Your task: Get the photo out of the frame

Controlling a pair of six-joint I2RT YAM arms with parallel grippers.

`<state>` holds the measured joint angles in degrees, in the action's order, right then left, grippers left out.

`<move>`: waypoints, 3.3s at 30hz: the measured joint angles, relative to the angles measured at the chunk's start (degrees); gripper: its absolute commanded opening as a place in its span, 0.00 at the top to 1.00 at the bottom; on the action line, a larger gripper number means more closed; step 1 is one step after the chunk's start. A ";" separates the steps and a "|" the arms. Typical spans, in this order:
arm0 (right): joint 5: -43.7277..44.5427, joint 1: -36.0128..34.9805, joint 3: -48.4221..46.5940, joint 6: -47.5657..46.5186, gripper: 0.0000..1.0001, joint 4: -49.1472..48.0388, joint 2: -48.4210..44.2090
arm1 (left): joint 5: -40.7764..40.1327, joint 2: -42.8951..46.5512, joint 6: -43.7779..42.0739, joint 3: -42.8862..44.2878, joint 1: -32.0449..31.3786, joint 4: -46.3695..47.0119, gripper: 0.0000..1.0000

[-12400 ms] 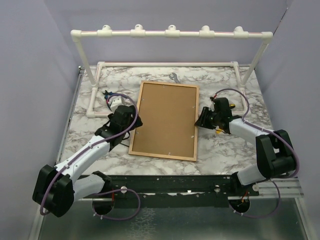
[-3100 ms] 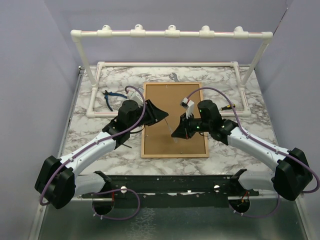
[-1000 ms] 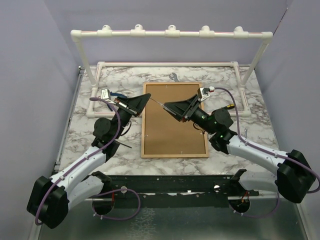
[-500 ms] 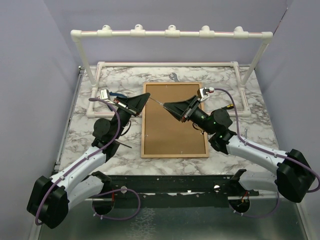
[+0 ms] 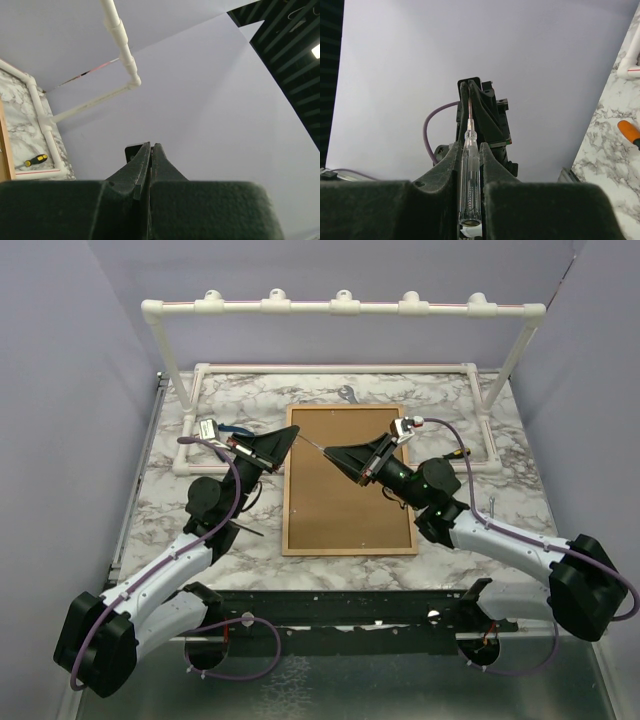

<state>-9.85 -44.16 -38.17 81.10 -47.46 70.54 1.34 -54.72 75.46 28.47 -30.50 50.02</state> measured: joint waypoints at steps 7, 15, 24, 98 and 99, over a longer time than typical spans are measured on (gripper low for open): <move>0.02 -0.04 0.00 0.07 0.99 0.15 -0.02 | -0.79 0.00 0.20 -0.17 0.00 0.11 1.00; 1.40 -0.04 0.04 -2.21 0.99 3.78 -2.49 | -0.92 -0.02 0.44 -0.55 0.00 -0.13 0.23; 13.53 -0.04 -2.40 -16.87 0.99 31.65 -15.02 | -2.54 6.49 -9.73 3.72 0.44 -27.30 0.15; 0.42 -0.04 -9.86 -46.51 0.99 53.66 5.75 | -8.50 -29.79 -37.51 13.53 1.22 -55.43 0.65; 0.42 -0.04 -9.86 -46.66 0.99 53.68 5.73 | -8.50 -30.18 -36.81 13.53 1.18 -55.28 0.67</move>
<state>-9.43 -44.21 -48.03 34.44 6.22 76.27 -7.16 -84.90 38.65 42.00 -29.32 -5.26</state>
